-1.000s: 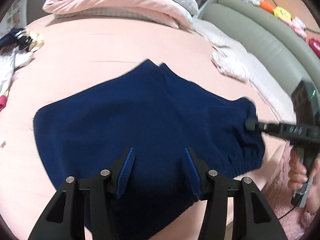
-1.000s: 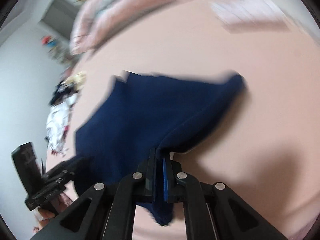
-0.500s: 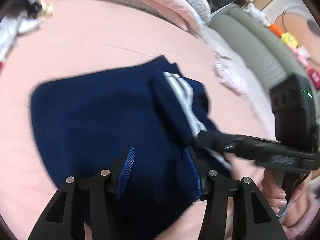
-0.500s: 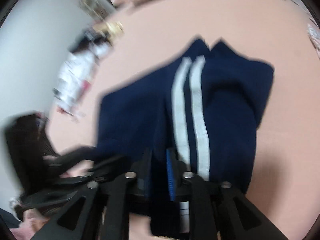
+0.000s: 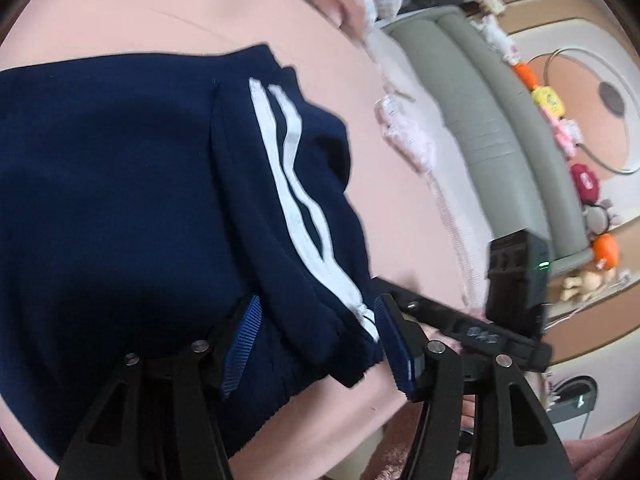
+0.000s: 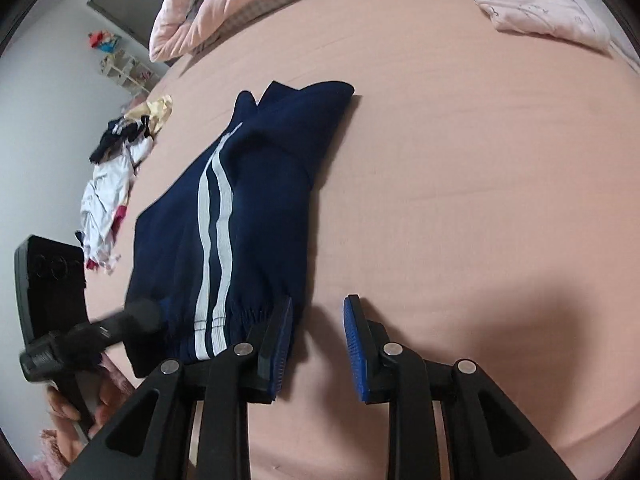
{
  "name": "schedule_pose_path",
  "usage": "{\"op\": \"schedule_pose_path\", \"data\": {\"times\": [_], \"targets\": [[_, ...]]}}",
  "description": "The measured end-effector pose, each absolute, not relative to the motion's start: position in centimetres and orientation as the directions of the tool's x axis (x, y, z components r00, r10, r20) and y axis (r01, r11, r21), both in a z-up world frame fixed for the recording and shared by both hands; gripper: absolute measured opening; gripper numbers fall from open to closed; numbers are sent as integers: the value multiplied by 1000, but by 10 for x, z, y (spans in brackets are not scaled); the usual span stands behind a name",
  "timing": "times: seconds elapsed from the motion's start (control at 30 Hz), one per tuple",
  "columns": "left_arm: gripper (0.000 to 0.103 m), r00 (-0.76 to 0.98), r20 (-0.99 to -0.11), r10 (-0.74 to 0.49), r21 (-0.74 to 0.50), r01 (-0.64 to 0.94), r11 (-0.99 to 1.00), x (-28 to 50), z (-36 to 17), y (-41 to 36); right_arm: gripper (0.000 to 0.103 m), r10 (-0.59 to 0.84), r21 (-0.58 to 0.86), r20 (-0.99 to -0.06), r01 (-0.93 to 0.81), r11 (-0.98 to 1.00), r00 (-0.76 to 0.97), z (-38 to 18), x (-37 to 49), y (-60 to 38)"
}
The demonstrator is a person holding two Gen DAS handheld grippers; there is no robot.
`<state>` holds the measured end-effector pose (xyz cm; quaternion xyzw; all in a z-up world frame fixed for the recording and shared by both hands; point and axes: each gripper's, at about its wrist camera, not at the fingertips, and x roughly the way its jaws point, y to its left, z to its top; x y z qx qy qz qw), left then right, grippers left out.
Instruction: Fold clothes
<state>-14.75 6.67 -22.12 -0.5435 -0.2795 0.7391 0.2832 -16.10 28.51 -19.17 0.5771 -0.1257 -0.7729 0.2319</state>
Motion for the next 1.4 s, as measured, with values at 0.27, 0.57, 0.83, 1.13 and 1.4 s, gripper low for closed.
{"op": "schedule_pose_path", "data": {"times": [0.27, 0.57, 0.83, 1.13, 1.4], "targets": [[52, -276, -662, 697, -692, -131, -709, -143, -216, 80, 26, -543, 491, -829, 290, -822, -135, -194, -139, 277], [22, -281, -727, 627, -617, -135, -776, -138, -214, 70, 26, -387, 246, -891, 465, -851, -236, -169, -111, 271], [35, -258, -714, 651, -630, -168, -758, -122, -215, 75, 26, -374, 165, -889, 576, -800, -265, -176, -121, 226], [35, -228, -742, 631, -553, -324, -768, -96, -203, 94, 6, -510, 332, -806, 485, -809, -301, -156, -137, 266], [35, -281, -739, 613, -539, -299, -787, -97, -207, 110, 5, -449, 253, -805, 460, -851, -388, -148, -132, 279]]}}
